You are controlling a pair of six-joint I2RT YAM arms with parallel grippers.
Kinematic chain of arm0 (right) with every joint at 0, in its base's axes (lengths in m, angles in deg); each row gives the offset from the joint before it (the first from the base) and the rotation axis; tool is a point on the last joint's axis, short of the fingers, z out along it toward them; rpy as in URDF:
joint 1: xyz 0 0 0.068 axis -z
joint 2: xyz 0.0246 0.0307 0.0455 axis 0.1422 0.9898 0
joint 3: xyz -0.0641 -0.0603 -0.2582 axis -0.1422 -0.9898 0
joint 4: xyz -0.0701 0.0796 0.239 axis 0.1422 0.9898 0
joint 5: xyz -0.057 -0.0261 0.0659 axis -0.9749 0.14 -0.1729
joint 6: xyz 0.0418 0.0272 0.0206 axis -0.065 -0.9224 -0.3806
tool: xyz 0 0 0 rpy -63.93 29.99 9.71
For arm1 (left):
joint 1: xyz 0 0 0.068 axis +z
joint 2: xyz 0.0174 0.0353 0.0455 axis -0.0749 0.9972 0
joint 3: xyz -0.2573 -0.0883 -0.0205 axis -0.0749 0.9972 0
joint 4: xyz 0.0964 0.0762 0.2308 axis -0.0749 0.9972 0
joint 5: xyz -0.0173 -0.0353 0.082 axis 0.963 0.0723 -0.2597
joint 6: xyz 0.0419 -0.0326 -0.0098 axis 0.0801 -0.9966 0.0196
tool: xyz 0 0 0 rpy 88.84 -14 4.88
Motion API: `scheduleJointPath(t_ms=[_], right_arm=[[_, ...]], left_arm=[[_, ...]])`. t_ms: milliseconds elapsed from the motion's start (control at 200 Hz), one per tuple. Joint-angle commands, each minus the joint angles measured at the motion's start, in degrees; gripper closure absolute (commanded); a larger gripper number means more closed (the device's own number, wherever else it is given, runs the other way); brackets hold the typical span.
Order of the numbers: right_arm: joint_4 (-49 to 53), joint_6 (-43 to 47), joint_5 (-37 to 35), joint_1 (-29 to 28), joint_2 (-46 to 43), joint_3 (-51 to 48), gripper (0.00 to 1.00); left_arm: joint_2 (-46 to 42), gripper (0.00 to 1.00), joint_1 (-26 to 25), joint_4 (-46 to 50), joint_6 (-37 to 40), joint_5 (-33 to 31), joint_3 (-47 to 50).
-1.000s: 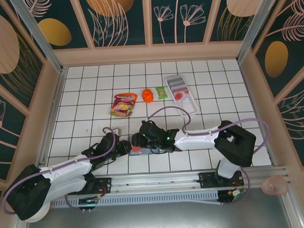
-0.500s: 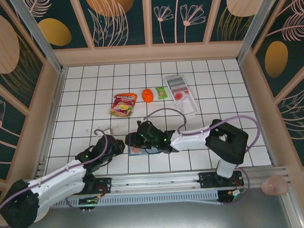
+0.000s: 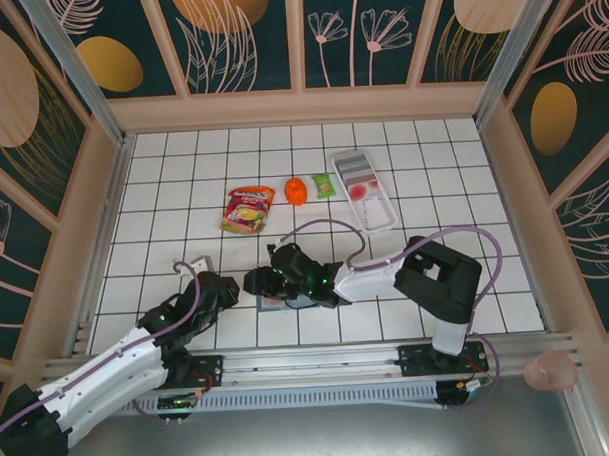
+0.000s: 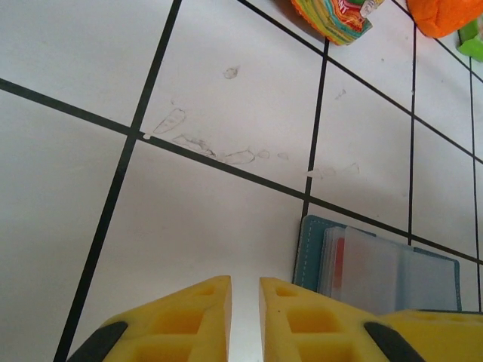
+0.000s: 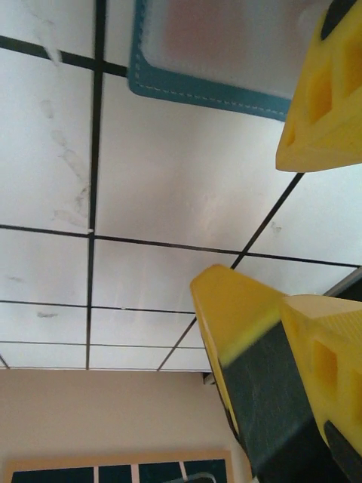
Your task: Put the credit cards into the card holder
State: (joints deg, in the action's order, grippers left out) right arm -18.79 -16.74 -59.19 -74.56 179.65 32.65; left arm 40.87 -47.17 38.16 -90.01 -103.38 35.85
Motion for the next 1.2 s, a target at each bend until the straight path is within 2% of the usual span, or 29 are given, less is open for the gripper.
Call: scheduleJointPath(t_ms=[0,70,110,155,235,280,330,425,445,475,520,550,595,656,736,791,871,936,1196], right_arm=[[8.8,8.6,-7.4,0.5,-8.4,3.1,0.52],[14.6,15.0,-12.6,1.0,-13.9,3.5,0.53],[16.0,19.4,-14.5,1.8,-17.7,2.8,0.53],[15.3,24.5,-14.0,3.3,-22.2,1.3,0.53],[14.4,34.7,-10.1,7.8,-30.5,-0.7,0.53],[15.8,44.3,-8.0,10.0,-34.1,-0.1,0.54],[17.5,56.2,-8.8,11.1,-37.3,0.2,0.54],[22.4,87.9,-10.2,11.8,-40.0,-0.2,0.52],[24.1,93.4,-11.3,12.3,-40.0,-0.1,0.46],[26.4,100.9,-13.0,13.8,-39.5,0.4,0.43],[30.6,107.8,-13.2,18.5,-37.8,2.9,0.44],[34.7,111.2,-9.7,22.8,-36.7,5.2,0.45],[39.2,116.8,-0.4,30.3,-35.9,7.2,0.45],[38.0,125.5,6.5,39.4,-34.8,6.1,0.45],[35.8,136.5,7.4,46.3,-30.9,4.9,0.43],[36.6,143.5,5.6,49.9,-26.0,5.8,0.42],[37.6,150.4,2.9,53.7,-18.7,8.4,0.42],[34.0,153.0,2.8,55.7,-13.9,9.5,0.42],[25.2,160.6,2.3,55.9,1.0,16.1,0.4]], left_arm=[[0.6,0.78,-0.4,-1.5,1.0,2.2,-1.4],[2.4,0.71,-0.3,-5.2,2.6,5.8,-1.6],[4.0,0.63,-0.4,-7.1,3.5,7.6,-2.1],[6.1,0.57,-0.4,-8.8,4.4,9.6,-2.9],[10.2,0.53,-0.4,-11.4,6.7,13.0,-4.5],[12.6,0.53,-0.4,-12.9,7.9,14.7,-5.1],[15.1,0.53,-0.4,-13.9,8.4,15.2,-5.6],[19.1,0.53,-0.4,-16.8,9.2,16.3,-5.8],[19.8,0.52,-0.4,-17.2,9.5,16.4,-5.8],[20.6,0.52,-0.4,-17.8,9.7,16.8,-6.0],[21.8,0.52,-0.4,-18.4,10.2,17.1,-6.2],[22.5,0.52,-0.4,-18.4,10.4,16.8,-6.3],[23.1,0.52,-0.4,-18.3,10.7,16.4,-6.4],[23.6,0.51,-0.4,-19.0,10.8,16.0,-5.9],[24.2,0.49,-0.3,-19.7,10.9,16.1,-5.6],[24.6,0.49,-0.4,-19.5,11.3,16.4,-5.8],[24.7,0.48,-0.4,-19.6,11.5,17.0,-5.8],[24.6,0.48,-0.4,-19.5,11.7,17.0,-5.6],[24.7,0.44,-0.3,-18.8,10.9,16.9,-4.6]])
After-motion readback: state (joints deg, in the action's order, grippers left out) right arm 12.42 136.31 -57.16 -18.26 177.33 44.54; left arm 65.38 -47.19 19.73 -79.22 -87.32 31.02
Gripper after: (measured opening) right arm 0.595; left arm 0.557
